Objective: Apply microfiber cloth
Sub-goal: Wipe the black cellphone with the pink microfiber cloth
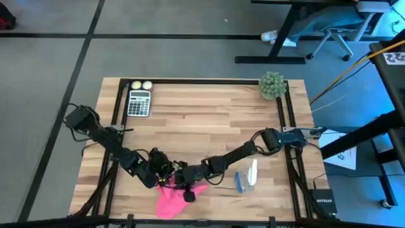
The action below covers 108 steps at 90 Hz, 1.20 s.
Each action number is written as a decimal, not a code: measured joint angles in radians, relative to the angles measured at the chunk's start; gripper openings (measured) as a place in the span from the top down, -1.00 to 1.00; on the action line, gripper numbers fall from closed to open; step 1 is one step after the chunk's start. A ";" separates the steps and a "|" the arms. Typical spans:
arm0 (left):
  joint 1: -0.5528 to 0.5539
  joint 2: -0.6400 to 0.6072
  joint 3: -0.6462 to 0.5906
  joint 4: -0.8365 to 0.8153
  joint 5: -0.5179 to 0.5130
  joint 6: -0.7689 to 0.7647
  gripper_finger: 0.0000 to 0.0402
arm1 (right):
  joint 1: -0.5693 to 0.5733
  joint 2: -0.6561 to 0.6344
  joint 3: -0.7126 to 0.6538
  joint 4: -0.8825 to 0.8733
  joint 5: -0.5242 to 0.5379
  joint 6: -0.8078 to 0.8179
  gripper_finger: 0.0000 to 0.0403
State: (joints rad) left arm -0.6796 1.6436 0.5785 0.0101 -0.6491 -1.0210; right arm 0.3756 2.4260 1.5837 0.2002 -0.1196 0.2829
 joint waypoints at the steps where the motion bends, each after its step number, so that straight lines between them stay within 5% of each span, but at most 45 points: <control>1: 0.000 0.000 0.000 0.002 0.001 0.000 0.36 | 0.000 -0.003 0.000 -0.010 -0.003 0.000 0.99; 50: -0.001 0.000 0.001 0.002 -0.005 0.000 0.36 | 0.009 -0.186 -0.015 -0.260 -0.076 -0.134 0.99; 78: -0.001 -0.001 -0.001 -0.005 -0.009 0.004 0.36 | 0.002 -0.097 -0.008 0.144 0.223 -0.099 0.99; 95: 0.000 -0.001 0.000 -0.001 -0.006 0.002 0.36 | -0.003 -0.002 -0.005 0.122 0.219 -0.043 0.99; 108: 0.000 -0.001 0.000 -0.002 -0.005 0.003 0.36 | 0.002 0.002 -0.003 0.097 0.117 0.002 0.99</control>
State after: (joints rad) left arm -0.6800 1.6428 0.5789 0.0078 -0.6546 -1.0183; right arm 0.3777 2.4280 1.5810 0.2973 -0.0029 0.2849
